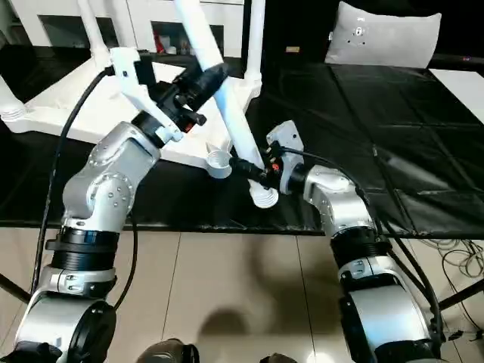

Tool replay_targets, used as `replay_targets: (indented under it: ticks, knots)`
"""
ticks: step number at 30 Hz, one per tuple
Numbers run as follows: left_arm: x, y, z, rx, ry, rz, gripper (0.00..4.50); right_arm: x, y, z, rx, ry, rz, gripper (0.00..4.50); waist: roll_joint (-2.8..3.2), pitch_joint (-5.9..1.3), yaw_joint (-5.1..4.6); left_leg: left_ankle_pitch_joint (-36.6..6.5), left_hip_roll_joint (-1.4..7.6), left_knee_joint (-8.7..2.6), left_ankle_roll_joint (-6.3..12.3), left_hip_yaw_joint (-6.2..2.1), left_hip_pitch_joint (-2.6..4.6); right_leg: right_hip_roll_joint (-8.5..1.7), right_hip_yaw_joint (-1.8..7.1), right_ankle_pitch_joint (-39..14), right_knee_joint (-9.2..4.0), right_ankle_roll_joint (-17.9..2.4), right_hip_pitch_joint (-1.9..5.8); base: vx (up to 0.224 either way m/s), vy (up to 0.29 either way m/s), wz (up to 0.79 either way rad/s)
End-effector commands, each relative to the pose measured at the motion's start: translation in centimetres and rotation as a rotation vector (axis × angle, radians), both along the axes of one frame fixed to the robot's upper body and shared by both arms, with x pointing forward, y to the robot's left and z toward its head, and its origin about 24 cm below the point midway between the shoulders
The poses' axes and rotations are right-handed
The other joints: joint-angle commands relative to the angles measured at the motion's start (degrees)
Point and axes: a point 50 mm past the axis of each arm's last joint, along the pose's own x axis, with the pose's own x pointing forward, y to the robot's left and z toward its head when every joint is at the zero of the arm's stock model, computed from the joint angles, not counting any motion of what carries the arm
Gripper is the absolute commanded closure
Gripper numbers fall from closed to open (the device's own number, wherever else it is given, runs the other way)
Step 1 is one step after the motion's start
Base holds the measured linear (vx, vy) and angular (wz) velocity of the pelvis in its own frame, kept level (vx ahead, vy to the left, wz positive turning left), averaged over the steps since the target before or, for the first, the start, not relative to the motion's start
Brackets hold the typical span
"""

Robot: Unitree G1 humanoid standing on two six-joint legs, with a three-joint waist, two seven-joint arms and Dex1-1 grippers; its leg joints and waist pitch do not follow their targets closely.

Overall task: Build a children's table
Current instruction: Move to table

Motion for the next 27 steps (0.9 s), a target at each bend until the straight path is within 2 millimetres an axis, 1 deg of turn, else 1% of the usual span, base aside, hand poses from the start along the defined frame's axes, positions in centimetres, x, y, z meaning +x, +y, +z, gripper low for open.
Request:
replay_targets:
  ticks: [1, 2, 4, 6, 7, 9, 10, 11, 12, 14, 16, 21, 22, 25, 27]
  knots:
    - [-0.1, 0.3, 0.0, 0.005, 0.004, 0.015, 2.91, 0.6, -0.8, 1.8, 0.07, -0.039, -0.057, 2.56, -0.2, -5.5, -0.13, -12.29, 7.27, -5.34, 1.24, -3.06, 2.46, -4.39, 2.66, -2.84, -2.62, -17.28, 2.55, 0.0, 0.0, 0.0]
    - [0.0, 0.3, 0.0, 0.005, 0.005, 0.016, 2.91, 0.6, -0.7, 2.0, 0.085, -0.037, -0.051, 2.56, -0.31, -5.5, -0.14, -11.8, 7.19, -5.26, 1.64, -3.0, 2.43, -4.43, 2.71, -2.26, -2.63, -17.39, 2.6, 0.0, 0.0, 0.0]
    - [0.2, 0.3, -0.2, 0.01, 0.024, 0.035, 2.91, 0.6, -0.6, 2.3, 0.108, -0.038, -0.045, 2.56, -0.26, -5.52, -0.1, -11.58, 7.24, -5.23, 1.88, -3.0, 2.38, -4.52, 2.73, -2.27, -2.63, -17.44, 2.6, 0.0, 0.0, 0.0]
    - [0.2, 0.2, -0.3, 0.011, 0.043, 0.01, 2.21, 0.6, -0.5, 2.3, 0.105, -0.043, -0.043, 2.57, -0.26, -5.51, -0.07, -11.72, 7.25, -5.25, 1.76, -2.99, 2.46, -4.49, 2.7, -2.75, -2.65, -17.36, 2.54, 0.0, 0.0, 0.0]
    - [0.2, 0.1, -0.4, 0.014, 0.048, -0.002, 2.21, 0.7, -0.5, 2.3, 0.105, -0.045, -0.043, 2.57, -0.34, -5.49, -0.09, -11.88, 7.22, -5.26, 1.52, -2.95, 2.47, -4.45, 2.69, -3.12, -2.68, -17.37, 2.51, 0.0, 0.0, 0.0]
    - [0.1, -0.1, -0.6, 0.018, 0.054, -0.015, 2.15, 0.7, -0.4, 2.4, 0.105, -0.048, -0.04, 2.57, -0.24, -5.47, -0.03, -12.28, 7.28, -5.32, 1.26, -2.95, 2.58, -4.48, 2.76, -3.75, -2.7, -17.19, 2.43, 0.0, 0.0, 0.0]
    - [0.0, -0.2, -0.8, 0.026, 0.059, -0.005, 1.96, 0.7, -0.2, 2.5, 0.099, -0.057, -0.038, 2.62, -0.54, -5.48, -0.03, -12.16, 7.21, -5.31, 1.19, -2.86, 2.61, -4.39, 2.69, -3.65, -2.74, -17.23, 2.43, 0.0, 0.0, 0.0]
    - [0.0, -0.2, -0.8, 0.026, 0.059, -0.005, 1.81, 0.7, -0.2, 2.5, 0.099, -0.057, -0.038, 2.66, -0.46, -5.44, -0.03, -12.05, 7.25, -5.34, 1.21, -2.95, 2.45, -4.44, 2.7, -3.68, -2.68, -17.14, 2.5, 0.0, 0.0, 0.0]
    - [0.0, -0.6, -1.4, 0.042, 0.074, -0.002, 1.76, 0.6, 0.1, 2.6, 0.095, -0.065, -0.032, 2.69, -0.45, -5.46, -0.08, -12.07, 7.22, -5.35, 1.23, -2.93, 2.44, -4.48, 2.7, -3.94, -2.76, -16.8, 2.49, 0.0, 0.0, 0.0]
    - [0.0, -0.7, -1.8, 0.057, 0.085, 0.018, 1.75, 0.6, 0.3, 2.7, 0.097, -0.067, -0.03, 2.69, -0.43, -5.48, -0.08, -11.91, 7.24, -5.3, 1.45, -2.93, 2.41, -4.54, 2.76, -3.85, -2.8, -16.71, 2.46, 0.0, 0.0, 0.0]
    - [0.1, -0.8, -2.1, 0.062, 0.097, 0.031, 1.4, 0.6, 0.5, 2.7, 0.103, -0.066, -0.028, 2.69, -0.5, -5.46, -0.07, -11.65, 7.18, -5.22, 1.77, -2.89, 2.37, -4.58, 2.8, -3.97, -2.89, -16.57, 2.5, 0.0, 0.0, 0.0]
    - [-0.1, -1.2, -2.3, 0.029, 0.115, -0.014, 1.22, 0.2, 0.9, 2.4, 0.074, -0.068, 0.0, 2.69, -0.48, -5.46, -0.09, -11.87, 7.22, -5.31, 1.48, -2.93, 2.42, -4.45, 2.71, -4.39, -2.87, -16.53, 2.41, 0.0, 0.0, 0.0]
    - [-0.1, -1.3, -2.2, 0.025, 0.116, -0.02, 1.02, 0.2, 0.9, 2.3, 0.07, -0.068, 0.001, 2.69, -0.36, -5.47, -0.09, -11.91, 7.18, -5.29, 1.37, -2.91, 2.4, -4.48, 2.7, -4.37, -2.91, -16.57, 2.43, 0.0, 0.0, 0.0]
    - [-0.2, -1.6, -2.2, 0.028, 0.117, -0.041, 0.9, 0.1, 1.1, 2.2, 0.064, -0.069, 0.005, 2.69, -0.44, -5.43, -0.08, -12.35, 7.19, -5.35, 1.17, -2.9, 2.45, -4.47, 2.75, -4.7, -2.94, -16.43, 2.38, 0.0, 0.0, 0.0]
    - [-0.3, -1.7, -2.3, 0.036, 0.117, -0.041, 0.9, 0.1, 1.2, 2.2, 0.057, -0.07, 0.01, 2.69, -0.43, -5.43, -0.04, -12.47, 7.21, -5.35, 1.18, -2.96, 2.38, -4.57, 2.78, -4.93, -2.98, -16.3, 2.46, 0.0, 0.0, 0.0]
